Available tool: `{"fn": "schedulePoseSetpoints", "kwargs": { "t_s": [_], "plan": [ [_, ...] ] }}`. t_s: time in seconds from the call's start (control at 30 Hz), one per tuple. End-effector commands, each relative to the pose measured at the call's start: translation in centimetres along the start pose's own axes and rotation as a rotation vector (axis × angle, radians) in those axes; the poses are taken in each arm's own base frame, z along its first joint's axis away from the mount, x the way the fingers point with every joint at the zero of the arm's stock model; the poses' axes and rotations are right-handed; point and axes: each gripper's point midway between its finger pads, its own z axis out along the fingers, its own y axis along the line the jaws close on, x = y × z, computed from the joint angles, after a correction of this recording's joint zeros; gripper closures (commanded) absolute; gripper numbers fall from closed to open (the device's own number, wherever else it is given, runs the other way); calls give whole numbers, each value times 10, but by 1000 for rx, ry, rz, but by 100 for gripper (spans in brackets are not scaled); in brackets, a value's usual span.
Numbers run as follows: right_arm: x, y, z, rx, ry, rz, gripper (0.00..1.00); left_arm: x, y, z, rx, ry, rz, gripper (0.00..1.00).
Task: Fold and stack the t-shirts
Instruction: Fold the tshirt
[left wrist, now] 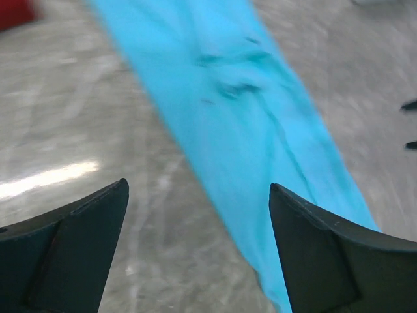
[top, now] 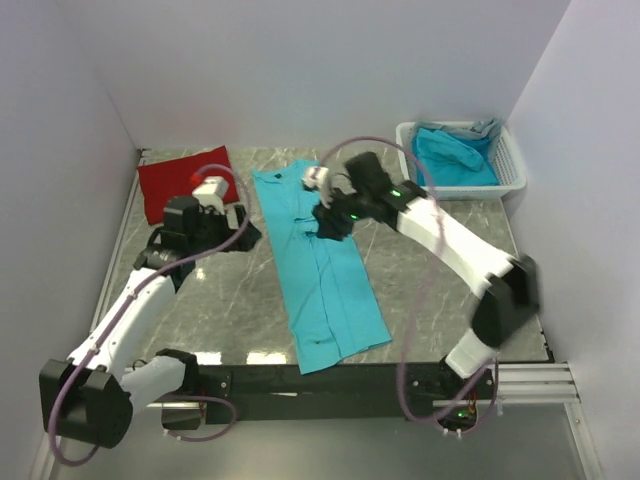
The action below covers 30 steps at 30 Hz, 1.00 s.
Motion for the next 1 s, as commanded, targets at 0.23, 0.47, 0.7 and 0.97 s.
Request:
{"fn": "schedulePoseSetpoints", "kwargs": {
  "t_s": [0.23, 0.47, 0.7, 0.97],
  "plan": [
    [89, 74, -70, -175, -143, -380, 5, 52, -163, -94, 715, -116, 449, 0],
    [161, 113, -91, -316, -157, -637, 8, 85, -169, -117, 787, -93, 550, 1],
    [225, 134, -64, -316, 42, -729, 15, 145, -203, -128, 804, 59, 782, 16],
    [251, 127, -58, -300, 124, -759, 25, 248, -251, -148, 706, 316, 830, 36]
  ]
}}
